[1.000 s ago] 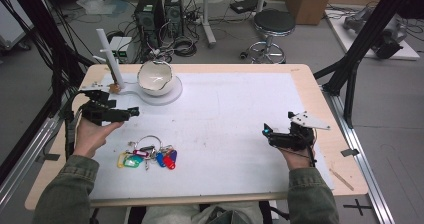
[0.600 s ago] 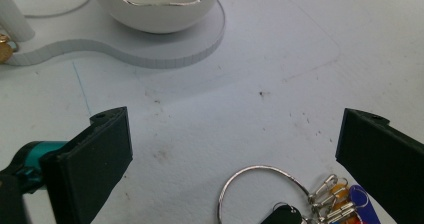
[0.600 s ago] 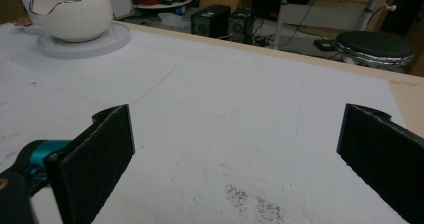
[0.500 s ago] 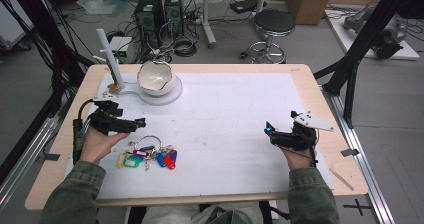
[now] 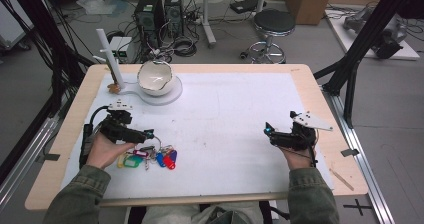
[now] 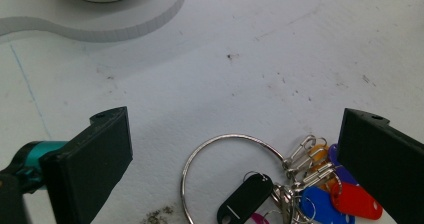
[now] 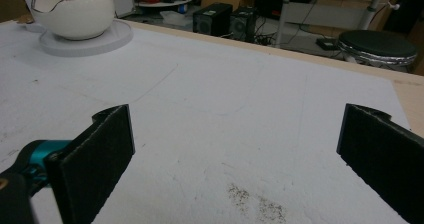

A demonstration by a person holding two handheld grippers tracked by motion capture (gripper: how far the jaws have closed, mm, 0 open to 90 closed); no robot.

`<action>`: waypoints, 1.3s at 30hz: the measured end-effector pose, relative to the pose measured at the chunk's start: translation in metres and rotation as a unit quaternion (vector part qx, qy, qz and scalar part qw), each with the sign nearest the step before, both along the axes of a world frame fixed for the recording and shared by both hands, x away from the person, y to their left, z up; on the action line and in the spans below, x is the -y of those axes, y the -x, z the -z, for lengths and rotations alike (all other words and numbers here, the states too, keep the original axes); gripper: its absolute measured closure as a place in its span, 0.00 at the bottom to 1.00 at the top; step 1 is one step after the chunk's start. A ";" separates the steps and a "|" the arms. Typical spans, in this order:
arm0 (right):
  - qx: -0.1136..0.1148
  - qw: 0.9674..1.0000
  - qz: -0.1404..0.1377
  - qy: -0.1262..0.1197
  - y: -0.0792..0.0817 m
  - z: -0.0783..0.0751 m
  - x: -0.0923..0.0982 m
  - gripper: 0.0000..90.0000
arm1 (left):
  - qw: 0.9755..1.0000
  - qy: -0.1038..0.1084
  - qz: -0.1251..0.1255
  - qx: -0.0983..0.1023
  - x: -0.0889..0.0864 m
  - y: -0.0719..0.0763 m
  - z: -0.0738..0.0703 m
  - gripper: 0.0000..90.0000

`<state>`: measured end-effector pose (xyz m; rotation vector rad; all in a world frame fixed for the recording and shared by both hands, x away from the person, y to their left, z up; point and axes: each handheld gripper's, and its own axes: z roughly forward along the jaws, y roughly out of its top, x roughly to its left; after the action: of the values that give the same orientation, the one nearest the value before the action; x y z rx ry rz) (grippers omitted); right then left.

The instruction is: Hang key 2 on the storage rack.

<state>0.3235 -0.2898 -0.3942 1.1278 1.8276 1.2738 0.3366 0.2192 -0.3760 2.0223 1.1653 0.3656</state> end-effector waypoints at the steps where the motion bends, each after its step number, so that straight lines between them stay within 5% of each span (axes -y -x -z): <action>1: 0.000 1.000 0.000 0.000 0.000 0.000 0.000 0.01 | 1.000 -0.005 0.006 -0.001 0.002 0.001 0.001 0.02; 26: -0.006 1.000 -0.010 0.001 -0.001 0.001 -0.001 0.01 | 0.995 -0.064 0.040 -0.060 0.019 0.013 0.036 0.04; 39: -0.005 1.000 -0.010 0.009 -0.002 0.001 -0.002 0.01 | 0.994 -0.069 0.036 -0.077 0.020 0.016 0.045 0.09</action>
<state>0.3250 -0.2879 -0.3956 1.1107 1.8589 1.2624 0.3207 0.1991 -0.4208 2.2393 1.1845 0.2633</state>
